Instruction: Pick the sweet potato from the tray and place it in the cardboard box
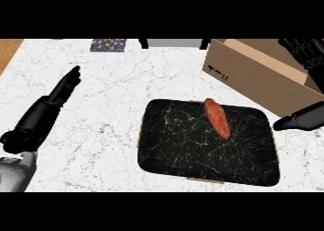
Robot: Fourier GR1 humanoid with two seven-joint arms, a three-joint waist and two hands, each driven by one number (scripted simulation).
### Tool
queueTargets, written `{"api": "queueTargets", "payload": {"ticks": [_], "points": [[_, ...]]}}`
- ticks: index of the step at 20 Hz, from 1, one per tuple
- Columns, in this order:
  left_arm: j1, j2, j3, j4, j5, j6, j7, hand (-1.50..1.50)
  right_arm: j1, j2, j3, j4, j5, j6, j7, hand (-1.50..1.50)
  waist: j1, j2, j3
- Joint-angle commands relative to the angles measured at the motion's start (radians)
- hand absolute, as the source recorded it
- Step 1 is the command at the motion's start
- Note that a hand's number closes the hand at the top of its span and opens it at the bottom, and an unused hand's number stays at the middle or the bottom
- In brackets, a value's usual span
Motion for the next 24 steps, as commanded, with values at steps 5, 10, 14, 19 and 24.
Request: {"api": "queueTargets", "payload": {"ticks": [5, 10, 14, 19, 24], "points": [[-0.017, -0.037, -0.023, 0.058, -0.019, -0.030, -0.070, 0.00, -0.044, -0.137, 0.003, 0.270, 0.277, 0.177, -0.522, -1.50, 0.012, 0.006, 0.005], [-0.059, -0.029, 0.007, 0.056, 0.002, -0.062, -0.050, 0.00, -0.175, -0.166, 0.102, 0.376, 0.473, 0.160, -0.626, -1.50, 0.022, 0.000, 0.003], [-0.034, -0.061, -0.005, 0.124, -0.026, -0.055, -0.121, 0.00, -0.245, -0.214, 0.209, 0.296, 0.582, 0.219, -0.503, -1.50, 0.010, -0.004, 0.000], [-0.047, -0.059, 0.006, 0.094, -0.042, -0.042, -0.073, 0.00, -0.249, -0.168, 0.354, 0.156, 0.716, 0.251, -0.403, -1.50, -0.004, -0.013, 0.001], [-0.013, -0.055, 0.032, 0.142, -0.050, -0.070, -0.144, 0.00, -0.282, -0.140, 0.395, 0.030, 0.786, 0.328, -0.226, -1.50, -0.016, -0.013, 0.001]]}}
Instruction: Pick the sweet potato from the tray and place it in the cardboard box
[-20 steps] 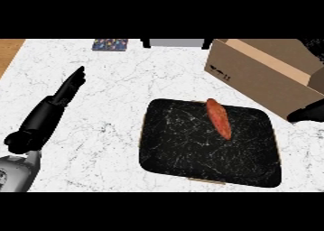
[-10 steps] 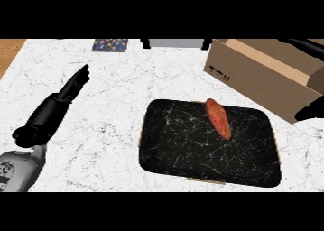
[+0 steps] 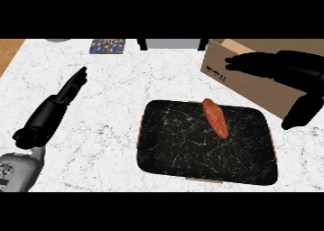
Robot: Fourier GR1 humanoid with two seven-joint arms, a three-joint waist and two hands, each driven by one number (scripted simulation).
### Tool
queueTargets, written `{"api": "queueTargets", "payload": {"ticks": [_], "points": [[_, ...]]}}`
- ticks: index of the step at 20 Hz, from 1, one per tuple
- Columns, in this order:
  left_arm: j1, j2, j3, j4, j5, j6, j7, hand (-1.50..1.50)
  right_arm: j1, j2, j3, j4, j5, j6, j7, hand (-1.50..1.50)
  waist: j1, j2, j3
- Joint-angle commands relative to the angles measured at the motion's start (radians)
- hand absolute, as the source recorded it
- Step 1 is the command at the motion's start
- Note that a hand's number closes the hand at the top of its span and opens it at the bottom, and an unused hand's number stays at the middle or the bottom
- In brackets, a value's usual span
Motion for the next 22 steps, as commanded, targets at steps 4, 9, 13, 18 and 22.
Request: {"api": "queueTargets", "payload": {"ticks": [4, 9, 13, 18, 22], "points": [[0.007, 0.001, 0.036, -0.022, -0.017, -0.014, 0.009, 0.00, -0.005, 0.044, 0.053, -0.143, 0.084, 0.145, 0.219, -1.50, -0.008, -0.001, 0.000], [-0.075, -0.018, 0.073, 0.118, -0.008, -0.061, -0.012, 0.00, 0.054, 0.159, 0.081, -0.247, 0.113, 0.198, 0.377, -1.50, -0.020, 0.002, 0.000], [0.035, -0.041, 0.053, 0.005, -0.062, -0.043, -0.023, 0.00, 0.132, 0.219, 0.072, -0.270, 0.165, 0.219, 0.422, -1.50, -0.007, 0.000, 0.001], [0.027, -0.088, 0.053, -0.032, -0.089, -0.039, 0.016, 0.00, 0.118, 0.260, 0.084, -0.201, 0.319, 0.170, 0.386, -1.50, -0.002, 0.002, 0.001], [-0.047, -0.079, 0.103, 0.028, -0.072, -0.094, 0.043, 0.00, 0.138, 0.243, 0.027, -0.216, 0.353, 0.175, 0.337, -1.50, -0.009, 0.002, 0.001]]}}
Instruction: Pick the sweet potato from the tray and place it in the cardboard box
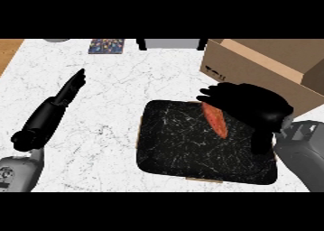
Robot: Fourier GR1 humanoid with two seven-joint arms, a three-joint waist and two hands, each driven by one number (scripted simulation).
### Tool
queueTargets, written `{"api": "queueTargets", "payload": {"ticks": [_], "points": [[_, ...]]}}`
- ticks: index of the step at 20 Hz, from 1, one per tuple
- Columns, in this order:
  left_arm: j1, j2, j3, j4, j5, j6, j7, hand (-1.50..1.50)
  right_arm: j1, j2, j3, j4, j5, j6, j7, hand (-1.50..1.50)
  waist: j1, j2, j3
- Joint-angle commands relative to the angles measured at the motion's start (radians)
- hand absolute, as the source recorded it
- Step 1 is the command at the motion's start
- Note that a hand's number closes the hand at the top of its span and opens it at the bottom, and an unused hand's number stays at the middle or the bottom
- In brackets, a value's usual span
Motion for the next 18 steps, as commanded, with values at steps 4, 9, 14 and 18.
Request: {"api": "queueTargets", "payload": {"ticks": [4, 9, 14, 18], "points": [[0.005, -0.048, 0.021, 0.021, -0.050, -0.014, -0.035, 0.00, 0.038, 0.073, 0.011, 0.050, 0.147, -0.048, -0.053, -1.50, -0.001, 0.000, 0.000], [-0.054, -0.033, 0.057, 0.087, -0.024, -0.077, -0.023, 0.00, -0.001, 0.127, 0.042, 0.189, 0.256, -0.128, -0.073, -1.50, 0.001, 0.002, 0.000], [0.041, -0.047, 0.073, -0.036, -0.053, -0.074, 0.003, 0.00, 0.038, 0.137, -0.016, 0.150, 0.296, -0.093, -0.098, -1.50, 0.003, 0.000, 0.000], [-0.072, -0.110, 0.050, 0.057, -0.093, -0.039, 0.018, 0.00, 0.007, 0.150, -0.010, 0.319, 0.331, -0.174, -0.218, -1.50, 0.001, 0.002, 0.000]]}}
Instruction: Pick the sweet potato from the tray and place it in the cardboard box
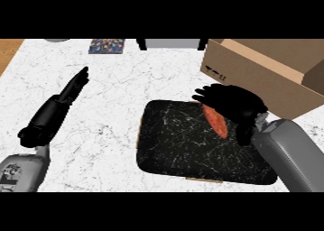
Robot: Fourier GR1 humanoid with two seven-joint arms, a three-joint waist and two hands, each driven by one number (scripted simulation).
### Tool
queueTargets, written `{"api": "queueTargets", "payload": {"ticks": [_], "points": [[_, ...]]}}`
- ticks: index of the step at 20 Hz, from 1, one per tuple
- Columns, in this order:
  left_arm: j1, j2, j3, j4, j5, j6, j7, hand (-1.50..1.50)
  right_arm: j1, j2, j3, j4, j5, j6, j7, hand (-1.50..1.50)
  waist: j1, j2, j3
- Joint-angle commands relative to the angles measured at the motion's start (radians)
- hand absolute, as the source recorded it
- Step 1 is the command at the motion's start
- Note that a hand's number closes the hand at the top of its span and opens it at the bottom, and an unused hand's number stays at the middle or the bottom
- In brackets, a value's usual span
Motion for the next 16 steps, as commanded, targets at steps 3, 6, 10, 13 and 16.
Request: {"api": "queueTargets", "payload": {"ticks": [3, 6, 10, 13, 16], "points": [[0.049, -0.026, -0.014, -0.093, -0.028, -0.009, 0.031, 0.00, 0.031, 0.030, 0.000, 0.087, 0.068, -0.045, -0.071, -1.50, 0.002, -0.001, 0.000], [0.010, 0.000, 0.049, -0.011, -0.009, -0.053, -0.014, 0.00, 0.010, 0.031, -0.053, 0.098, 0.090, -0.028, -0.088, -1.50, -0.001, 0.000, 0.000], [0.022, -0.052, 0.008, -0.063, -0.035, -0.034, 0.029, 0.00, -0.018, 0.062, -0.048, 0.215, 0.164, -0.104, -0.100, -1.50, 0.002, 0.000, 0.000], [0.058, -0.036, 0.029, -0.078, -0.051, -0.043, 0.017, 0.00, -0.019, 0.129, -0.044, 0.250, 0.211, -0.127, -0.061, -1.50, 0.003, 0.000, 0.000], [-0.085, -0.042, 0.078, 0.074, -0.038, -0.045, -0.009, 0.00, -0.053, 0.094, -0.084, 0.305, 0.204, -0.131, -0.144, -1.50, -0.003, 0.002, 0.000]]}}
